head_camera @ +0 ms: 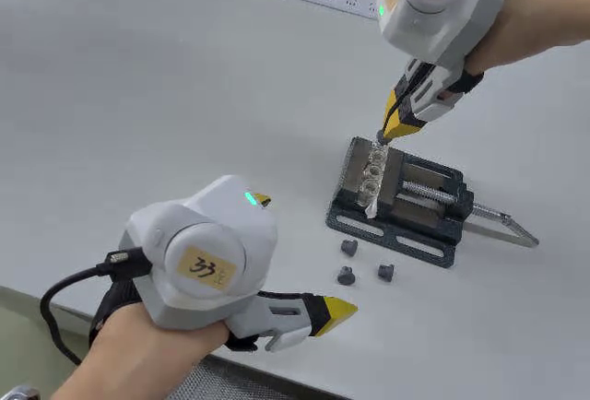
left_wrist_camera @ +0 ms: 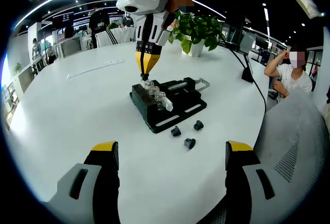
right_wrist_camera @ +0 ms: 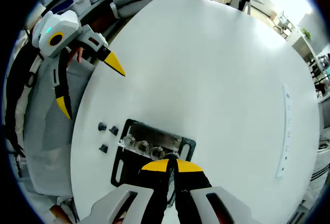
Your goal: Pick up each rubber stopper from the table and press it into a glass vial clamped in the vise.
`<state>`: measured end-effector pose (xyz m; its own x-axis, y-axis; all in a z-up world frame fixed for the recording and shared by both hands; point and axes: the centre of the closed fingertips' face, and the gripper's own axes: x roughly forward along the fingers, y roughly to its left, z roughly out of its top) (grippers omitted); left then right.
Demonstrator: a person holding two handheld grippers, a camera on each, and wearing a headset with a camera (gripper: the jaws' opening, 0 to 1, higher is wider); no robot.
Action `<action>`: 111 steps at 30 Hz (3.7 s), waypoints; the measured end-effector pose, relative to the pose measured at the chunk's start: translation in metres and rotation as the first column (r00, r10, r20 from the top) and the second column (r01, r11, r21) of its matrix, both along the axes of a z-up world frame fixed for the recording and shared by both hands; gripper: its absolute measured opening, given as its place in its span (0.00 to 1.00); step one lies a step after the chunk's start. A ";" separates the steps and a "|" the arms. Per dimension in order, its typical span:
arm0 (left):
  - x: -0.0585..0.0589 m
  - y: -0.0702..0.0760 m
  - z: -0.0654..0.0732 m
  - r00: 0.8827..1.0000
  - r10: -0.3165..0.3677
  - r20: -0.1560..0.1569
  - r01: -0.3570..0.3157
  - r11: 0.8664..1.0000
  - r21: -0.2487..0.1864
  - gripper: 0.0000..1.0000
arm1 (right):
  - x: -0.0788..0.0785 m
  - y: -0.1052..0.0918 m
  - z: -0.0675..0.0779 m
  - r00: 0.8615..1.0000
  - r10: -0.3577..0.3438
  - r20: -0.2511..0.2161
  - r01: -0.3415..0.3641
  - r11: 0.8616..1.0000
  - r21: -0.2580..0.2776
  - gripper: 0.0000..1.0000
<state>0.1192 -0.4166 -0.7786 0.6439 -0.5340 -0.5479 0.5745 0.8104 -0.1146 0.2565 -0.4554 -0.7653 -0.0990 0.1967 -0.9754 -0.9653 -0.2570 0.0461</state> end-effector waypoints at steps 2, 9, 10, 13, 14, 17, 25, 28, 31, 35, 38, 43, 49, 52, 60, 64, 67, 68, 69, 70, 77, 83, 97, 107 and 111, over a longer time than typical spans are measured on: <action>0.000 0.000 -0.001 1.000 -0.001 -0.001 0.001 1.000 -0.001 0.84 | 0.001 0.000 0.000 1.000 -0.003 -0.001 0.003 1.000 0.000 0.00; 0.000 0.000 -0.002 1.000 0.003 -0.009 -0.003 1.000 -0.005 0.84 | 0.003 -0.001 -0.001 1.000 -0.004 -0.009 0.004 1.000 0.010 0.00; 0.000 0.000 -0.002 1.000 0.004 -0.010 -0.004 1.000 -0.005 0.84 | 0.003 -0.001 -0.001 1.000 -0.003 -0.006 0.003 1.000 0.010 0.00; -0.001 0.000 -0.003 1.000 0.004 -0.014 -0.004 1.000 -0.005 0.84 | 0.002 -0.001 -0.002 1.000 0.000 0.000 0.000 1.000 -0.004 0.00; -0.001 0.000 -0.003 1.000 0.004 -0.015 -0.005 1.000 -0.006 0.84 | 0.002 0.000 -0.002 1.000 0.002 0.000 -0.002 1.000 -0.010 0.00; 0.000 -0.001 -0.003 1.000 0.005 -0.014 -0.005 1.000 -0.007 0.84 | 0.002 -0.001 -0.002 1.000 0.006 0.001 -0.006 1.000 -0.017 0.00; -0.001 -0.001 -0.004 1.000 0.008 -0.023 -0.008 1.000 -0.011 0.83 | 0.003 -0.002 -0.003 1.000 0.002 -0.008 -0.002 1.000 -0.020 0.00; -0.001 -0.001 -0.005 1.000 0.007 -0.025 -0.008 1.000 -0.012 0.83 | 0.002 -0.002 -0.003 1.000 -0.008 -0.014 0.007 1.000 -0.017 0.00; -0.001 0.000 -0.005 1.000 0.012 -0.027 -0.012 1.000 -0.015 0.83 | 0.003 -0.003 -0.004 0.999 -0.021 -0.025 0.020 1.000 -0.013 0.00; -0.001 0.001 -0.006 0.999 0.015 -0.029 -0.016 1.000 -0.016 0.83 | 0.003 -0.003 -0.004 1.000 0.010 -0.006 -0.011 0.999 -0.035 0.00; -0.001 0.001 -0.007 0.999 0.014 -0.032 -0.015 1.000 -0.016 0.83 | 0.004 -0.003 -0.004 1.000 0.002 -0.008 -0.002 0.999 -0.040 0.00; -0.001 -0.001 -0.008 0.999 0.009 -0.035 -0.010 1.000 -0.018 0.83 | 0.003 -0.002 -0.004 1.000 -0.012 -0.004 0.012 0.999 -0.046 0.00; -0.001 -0.001 -0.008 0.999 0.008 -0.036 -0.009 1.000 -0.021 0.83 | 0.004 -0.001 -0.005 1.000 -0.018 0.006 0.018 0.998 -0.066 0.00; -0.001 -0.001 -0.008 0.999 0.008 -0.034 -0.008 1.000 -0.020 0.83 | 0.005 -0.001 -0.005 1.000 -0.019 0.004 0.019 0.997 -0.076 0.00; -0.001 -0.002 -0.008 0.999 0.009 -0.038 -0.010 1.000 -0.022 0.83 | 0.002 -0.001 -0.006 0.998 0.019 0.054 -0.011 0.990 -0.139 0.00; -0.002 -0.002 -0.008 0.999 0.010 -0.038 -0.011 1.000 -0.023 0.83 | 0.003 -0.001 -0.007 0.998 0.026 0.057 -0.016 0.986 -0.166 0.00; -0.001 -0.002 -0.008 0.999 0.012 -0.037 -0.013 1.000 -0.024 0.83 | 0.005 -0.001 -0.007 0.999 0.002 0.049 0.007 0.985 -0.170 0.00; -0.001 -0.001 -0.008 0.999 0.013 -0.037 -0.014 1.000 -0.024 0.83 | 0.005 -0.001 -0.007 0.999 -0.002 0.048 0.010 0.985 -0.170 0.00; -0.001 -0.001 -0.008 0.999 0.013 -0.038 -0.014 1.000 -0.024 0.83 | 0.005 0.000 -0.007 0.999 -0.007 0.043 0.014 0.986 -0.168 0.00; -0.001 -0.001 -0.008 0.999 0.012 -0.036 -0.013 1.000 -0.024 0.83 | 0.006 -0.001 -0.007 0.999 -0.023 0.039 0.029 0.986 -0.167 0.00; -0.001 -0.002 -0.007 0.999 0.009 -0.034 -0.009 1.000 -0.019 0.82 | 0.006 -0.001 -0.008 0.998 -0.062 0.022 0.064 0.988 -0.140 0.00; -0.001 -0.002 -0.007 0.999 0.007 -0.031 -0.008 1.000 -0.017 0.82 | 0.003 -0.001 -0.007 0.997 -0.081 0.018 0.082 0.990 -0.112 0.00; 0.014 0.003 0.012 1.000 0.016 0.013 -0.015 1.000 -0.009 0.82 | 0.005 -0.003 -0.004 0.997 -0.065 0.038 0.067 0.995 -0.079 0.00; 0.012 0.007 0.015 1.000 0.016 0.021 -0.016 1.000 0.010 0.82 | 0.009 -0.003 -0.006 0.997 -0.054 0.053 0.055 0.998 -0.023 0.00; 0.011 0.007 0.015 1.000 0.017 0.021 -0.018 1.000 0.013 0.83 | 0.013 -0.006 -0.004 0.996 -0.060 0.068 0.060 0.998 0.001 0.06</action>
<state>0.1299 -0.4097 -0.7633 0.6647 -0.5151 -0.5412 0.5623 0.8218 -0.0916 0.2692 -0.4618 -0.7692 -0.0210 0.1990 -0.9798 -0.9799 -0.1987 -0.0193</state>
